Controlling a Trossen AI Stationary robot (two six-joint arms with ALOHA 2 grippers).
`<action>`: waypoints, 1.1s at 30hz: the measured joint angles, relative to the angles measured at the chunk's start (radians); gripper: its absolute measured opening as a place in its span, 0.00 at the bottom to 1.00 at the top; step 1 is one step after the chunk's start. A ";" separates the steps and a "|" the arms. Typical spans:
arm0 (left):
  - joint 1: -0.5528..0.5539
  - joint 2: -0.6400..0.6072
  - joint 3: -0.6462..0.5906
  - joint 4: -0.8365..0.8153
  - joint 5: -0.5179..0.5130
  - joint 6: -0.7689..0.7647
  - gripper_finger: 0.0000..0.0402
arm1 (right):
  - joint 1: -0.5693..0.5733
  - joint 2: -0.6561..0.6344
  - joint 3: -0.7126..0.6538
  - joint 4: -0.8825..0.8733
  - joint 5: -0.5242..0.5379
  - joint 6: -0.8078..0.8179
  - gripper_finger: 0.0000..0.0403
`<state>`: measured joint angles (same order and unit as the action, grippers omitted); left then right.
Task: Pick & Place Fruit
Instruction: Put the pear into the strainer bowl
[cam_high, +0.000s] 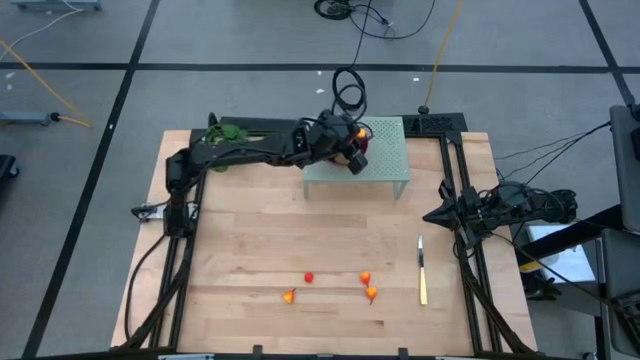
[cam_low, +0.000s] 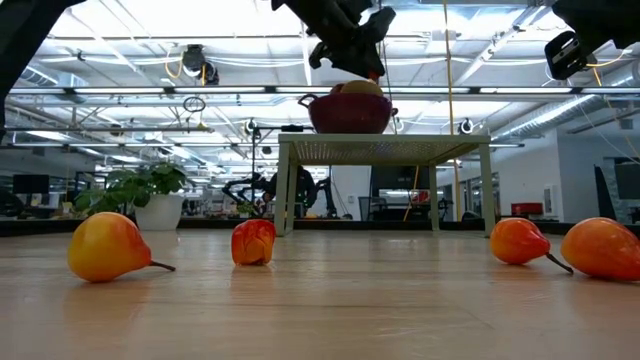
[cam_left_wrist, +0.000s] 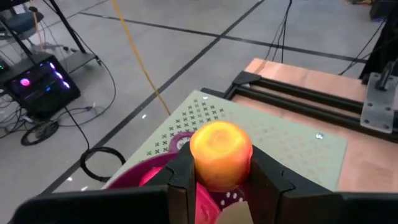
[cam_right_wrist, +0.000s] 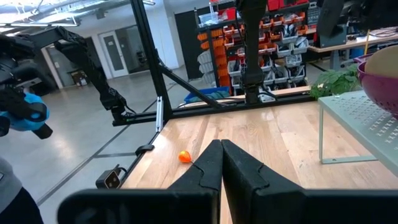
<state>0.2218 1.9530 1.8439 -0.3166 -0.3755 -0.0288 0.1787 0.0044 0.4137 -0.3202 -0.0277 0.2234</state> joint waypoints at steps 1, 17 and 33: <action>0.000 0.000 0.000 0.003 0.000 0.000 0.22 | 0.000 0.000 0.000 0.000 0.000 0.000 0.01; 0.000 0.000 0.000 -0.002 -0.005 -0.001 0.39 | 0.000 0.000 0.000 0.000 0.000 0.000 0.01; 0.000 0.000 0.000 -0.002 -0.011 0.044 0.45 | 0.000 0.000 0.000 0.000 0.000 0.000 0.01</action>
<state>0.2222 1.9530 1.8439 -0.3182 -0.3866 0.0151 0.1787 0.0044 0.4137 -0.3202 -0.0277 0.2234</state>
